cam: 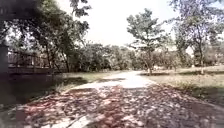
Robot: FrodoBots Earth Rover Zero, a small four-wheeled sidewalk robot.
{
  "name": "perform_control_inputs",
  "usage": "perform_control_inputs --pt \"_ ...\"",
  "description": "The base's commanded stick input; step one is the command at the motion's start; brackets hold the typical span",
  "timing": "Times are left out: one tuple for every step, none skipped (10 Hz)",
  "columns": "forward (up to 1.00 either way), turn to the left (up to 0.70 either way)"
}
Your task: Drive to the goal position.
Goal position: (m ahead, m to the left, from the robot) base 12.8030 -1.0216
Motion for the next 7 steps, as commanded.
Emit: perform_control_inputs --pt "0.7 -0.18" --pt "0.7 0.0" --pt "0.7 0.0" --pt "0.7 -0.35" --pt "0.7 -0.35" --pt "0.7 -0.33" --pt "0.7 -0.15"
